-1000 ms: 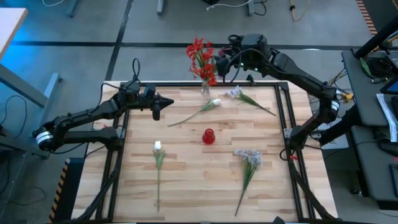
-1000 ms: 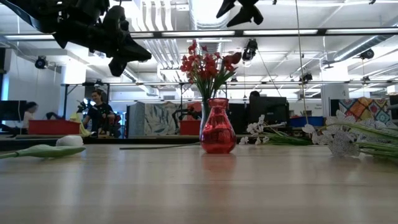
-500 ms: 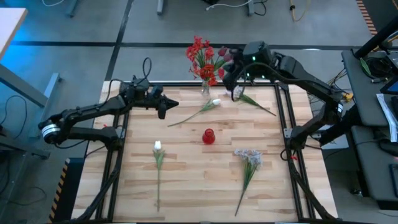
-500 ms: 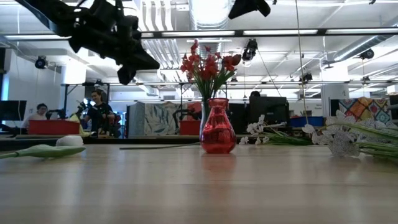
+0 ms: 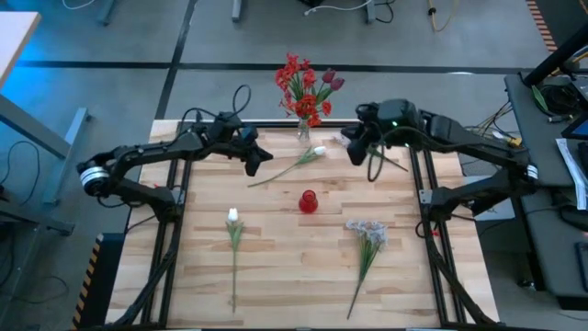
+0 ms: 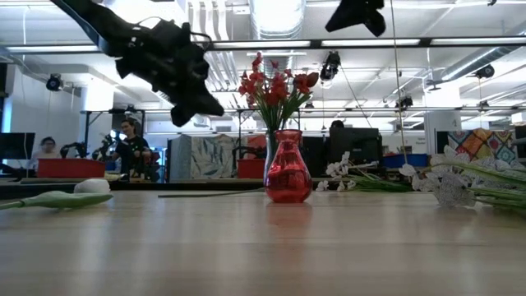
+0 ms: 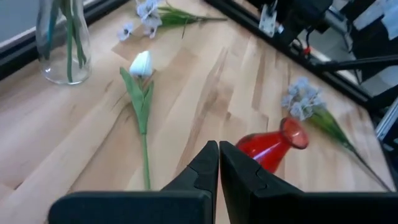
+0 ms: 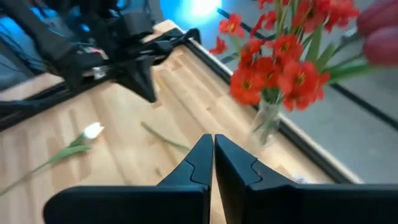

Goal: Sort flowers into vase by color
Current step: Put the top white flowers into the red vase

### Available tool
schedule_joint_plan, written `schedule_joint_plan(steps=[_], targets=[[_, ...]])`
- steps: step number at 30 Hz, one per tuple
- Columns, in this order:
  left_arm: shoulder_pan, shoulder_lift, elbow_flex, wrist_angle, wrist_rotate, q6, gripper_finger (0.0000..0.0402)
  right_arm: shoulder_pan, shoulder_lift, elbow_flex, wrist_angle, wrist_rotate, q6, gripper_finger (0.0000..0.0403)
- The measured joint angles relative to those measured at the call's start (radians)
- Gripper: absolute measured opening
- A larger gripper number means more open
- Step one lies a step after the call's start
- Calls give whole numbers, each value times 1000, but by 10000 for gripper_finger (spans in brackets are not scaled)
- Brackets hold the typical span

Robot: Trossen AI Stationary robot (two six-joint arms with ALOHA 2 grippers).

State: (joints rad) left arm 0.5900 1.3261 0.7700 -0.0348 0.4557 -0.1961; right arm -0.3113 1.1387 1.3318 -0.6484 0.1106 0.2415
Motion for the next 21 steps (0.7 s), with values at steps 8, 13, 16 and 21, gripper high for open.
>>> schedule_joint_plan(steps=[8,13,16,21], targets=[[-1,134,89,-77,-4,63,0,4,-124,-154,14,-7,55,9],[-2,211,163,-158,-76,98,3,4,-170,-200,27,-7,54,9],[-1,245,202,-186,-81,131,18,4,-192,-225,30,-8,48,9],[-4,311,246,-245,-92,170,58,4,-221,-268,26,-14,46,9]])
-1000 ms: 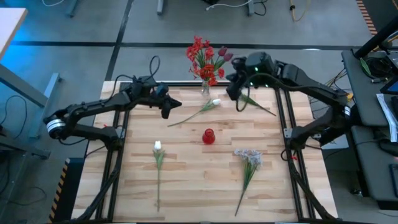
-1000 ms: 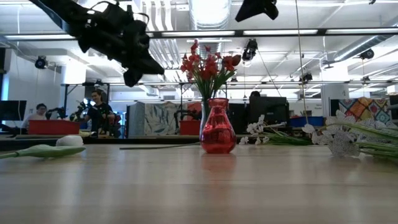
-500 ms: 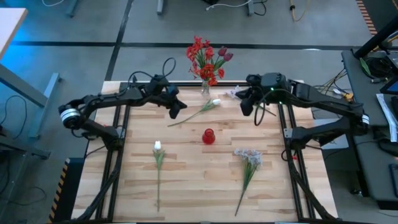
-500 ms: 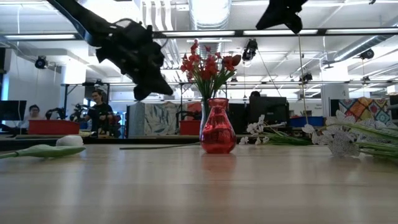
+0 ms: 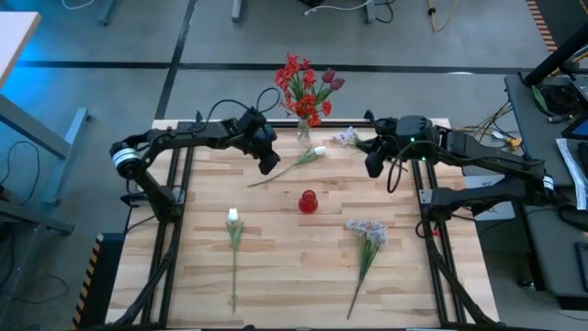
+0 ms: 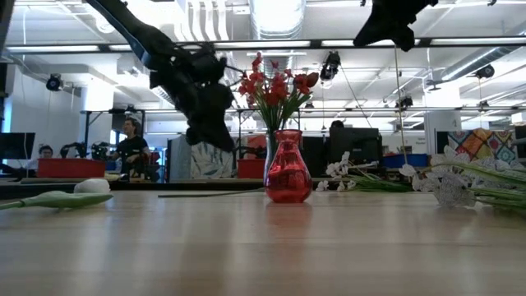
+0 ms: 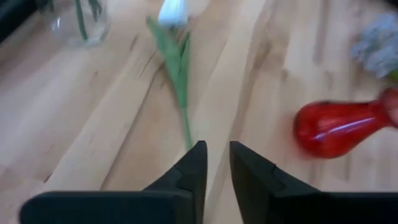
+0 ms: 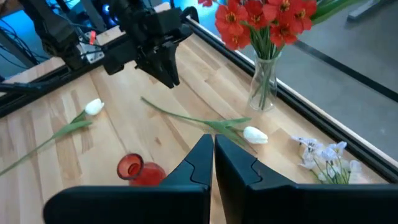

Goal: Sort flowers into vase by color
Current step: Put the top white flowers into the red vase

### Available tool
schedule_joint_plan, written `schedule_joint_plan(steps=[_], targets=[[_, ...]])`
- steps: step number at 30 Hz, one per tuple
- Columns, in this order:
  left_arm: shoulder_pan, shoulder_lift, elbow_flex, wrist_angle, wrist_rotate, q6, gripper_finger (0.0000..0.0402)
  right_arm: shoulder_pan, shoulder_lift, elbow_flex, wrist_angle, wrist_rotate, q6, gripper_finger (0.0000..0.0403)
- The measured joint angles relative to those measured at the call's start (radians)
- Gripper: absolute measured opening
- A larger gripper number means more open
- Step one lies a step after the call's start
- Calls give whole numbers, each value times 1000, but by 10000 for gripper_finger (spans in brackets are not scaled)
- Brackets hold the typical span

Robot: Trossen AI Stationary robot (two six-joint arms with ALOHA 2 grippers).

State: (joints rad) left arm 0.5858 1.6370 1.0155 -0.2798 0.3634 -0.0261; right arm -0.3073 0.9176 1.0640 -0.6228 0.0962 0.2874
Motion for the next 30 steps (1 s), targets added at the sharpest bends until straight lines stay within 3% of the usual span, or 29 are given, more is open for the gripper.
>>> schedule_joint_plan(steps=[11,21,26,30], targets=[[-19,115,5,-3,-51,-11,135,0,-6,-55,7,-3,-12,9],[-81,177,5,18,-114,-17,130,0,-6,-62,-18,-4,19,9],[-81,182,5,22,-119,-28,121,-18,37,-66,-196,32,83,10],[-81,181,5,22,-120,-36,113,-122,129,-75,-324,20,-1,27]])
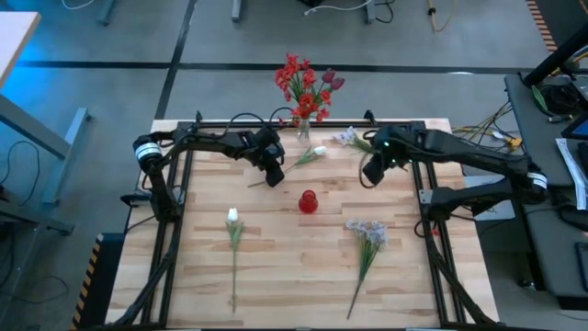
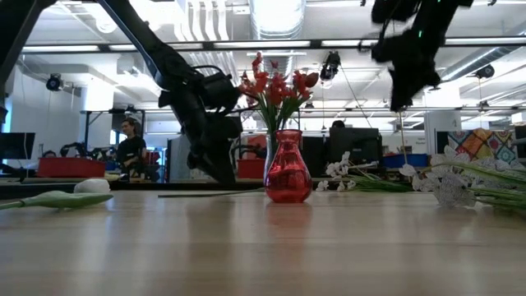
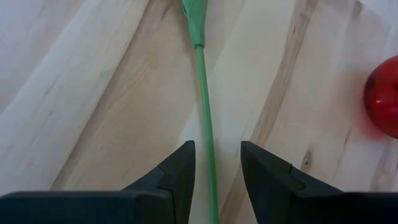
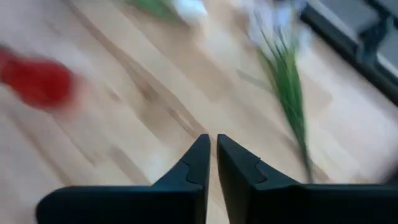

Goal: Sort flowers into vase by color
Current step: Put the top white flowers into the red vase

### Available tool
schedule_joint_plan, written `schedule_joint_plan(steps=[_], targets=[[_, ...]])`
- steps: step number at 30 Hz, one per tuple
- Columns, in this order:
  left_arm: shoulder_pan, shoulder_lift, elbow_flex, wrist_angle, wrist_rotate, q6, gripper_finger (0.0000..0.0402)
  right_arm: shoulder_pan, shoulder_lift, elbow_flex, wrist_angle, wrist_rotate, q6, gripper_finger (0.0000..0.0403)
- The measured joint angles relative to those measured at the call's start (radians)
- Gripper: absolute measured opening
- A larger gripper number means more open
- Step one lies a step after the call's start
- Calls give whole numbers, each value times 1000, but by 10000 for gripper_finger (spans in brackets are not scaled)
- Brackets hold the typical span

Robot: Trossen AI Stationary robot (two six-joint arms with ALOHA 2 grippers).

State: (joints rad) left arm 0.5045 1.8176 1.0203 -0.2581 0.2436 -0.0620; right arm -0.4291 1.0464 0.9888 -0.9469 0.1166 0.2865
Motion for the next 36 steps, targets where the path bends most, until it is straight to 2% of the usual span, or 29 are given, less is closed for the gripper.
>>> schedule_joint_plan(steps=[5,10,15,20,23,27,32,36], targets=[[-5,-11,-1,0,-1,0,111,-185,146,-22,-21,-121,-203,83],[-11,-47,-2,2,-2,4,111,-328,300,-22,7,-126,-381,158],[-22,-123,-16,6,-2,1,111,-418,443,0,69,-128,-488,216],[-44,-211,-49,4,1,-10,111,-459,552,35,116,-152,-526,238],[-60,-261,-85,40,1,-36,111,-467,609,55,120,-153,-542,235],[-73,-327,-173,123,2,-110,111,-467,676,75,132,-151,-560,206],[-87,-429,-300,246,1,-232,111,-466,725,97,125,-152,-549,139],[-92,-516,-368,290,-27,-281,111,-467,703,107,115,-170,-544,72]])
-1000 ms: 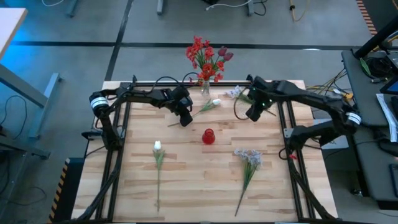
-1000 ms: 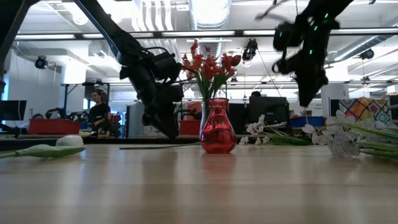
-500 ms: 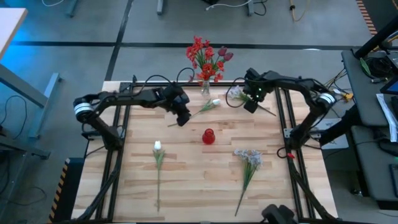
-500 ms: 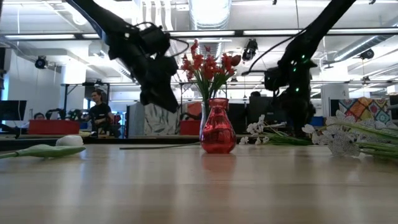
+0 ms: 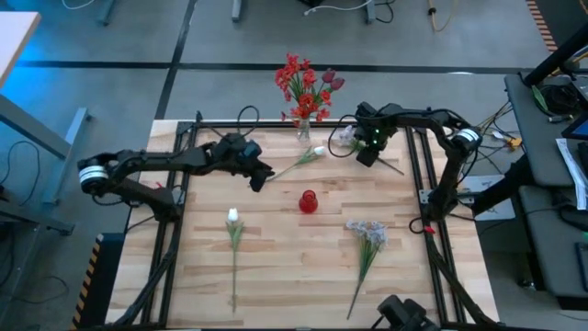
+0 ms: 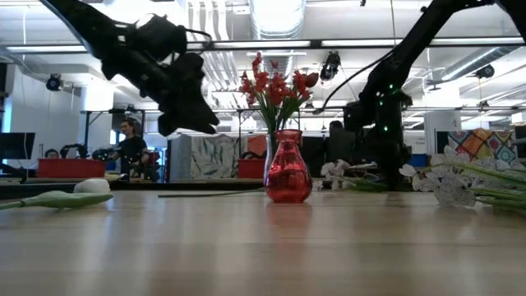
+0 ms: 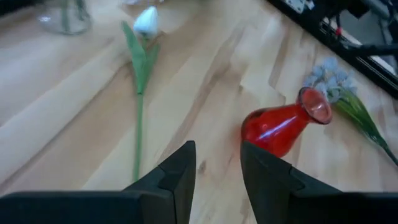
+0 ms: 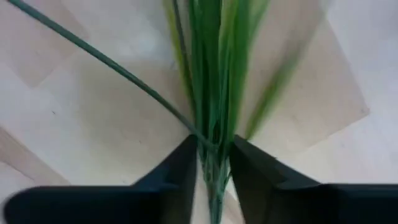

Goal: Sort flowers into vase by color
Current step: Put the top white flowers into the red vase

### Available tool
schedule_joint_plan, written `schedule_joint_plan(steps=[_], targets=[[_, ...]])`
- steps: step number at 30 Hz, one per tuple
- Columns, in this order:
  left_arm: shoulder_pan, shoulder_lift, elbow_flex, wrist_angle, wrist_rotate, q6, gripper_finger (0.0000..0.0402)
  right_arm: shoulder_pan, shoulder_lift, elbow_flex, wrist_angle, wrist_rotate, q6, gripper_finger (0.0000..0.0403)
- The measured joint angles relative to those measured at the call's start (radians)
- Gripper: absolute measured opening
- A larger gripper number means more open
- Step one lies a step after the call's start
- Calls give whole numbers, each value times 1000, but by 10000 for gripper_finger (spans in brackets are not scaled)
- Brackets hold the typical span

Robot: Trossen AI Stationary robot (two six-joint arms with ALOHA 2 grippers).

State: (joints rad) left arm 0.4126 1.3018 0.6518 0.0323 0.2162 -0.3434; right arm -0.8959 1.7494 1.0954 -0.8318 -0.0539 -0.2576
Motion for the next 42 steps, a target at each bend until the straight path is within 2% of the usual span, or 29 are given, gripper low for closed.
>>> schedule_joint_plan(steps=[4,14,20,25,30,34,38,42], targets=[[0,-77,-39,-5,-34,-18,111,2,-106,3,-14,-21,33,19],[0,-192,-46,8,-45,-49,111,101,-499,-59,-75,-34,223,16],[0,-234,-46,17,-43,-60,111,249,-739,-122,-49,-32,420,15],[0,-240,-45,50,-43,-63,111,417,-876,-179,177,-14,561,15],[0,-240,-35,57,-39,-63,111,591,-917,-236,509,117,585,15],[0,-240,-28,59,-24,-60,111,684,-884,-294,769,180,542,15],[0,-240,-27,58,-23,-60,111,721,-811,-341,939,219,507,13],[0,-238,-27,60,-24,-40,111,721,-715,-381,1112,183,527,13]])
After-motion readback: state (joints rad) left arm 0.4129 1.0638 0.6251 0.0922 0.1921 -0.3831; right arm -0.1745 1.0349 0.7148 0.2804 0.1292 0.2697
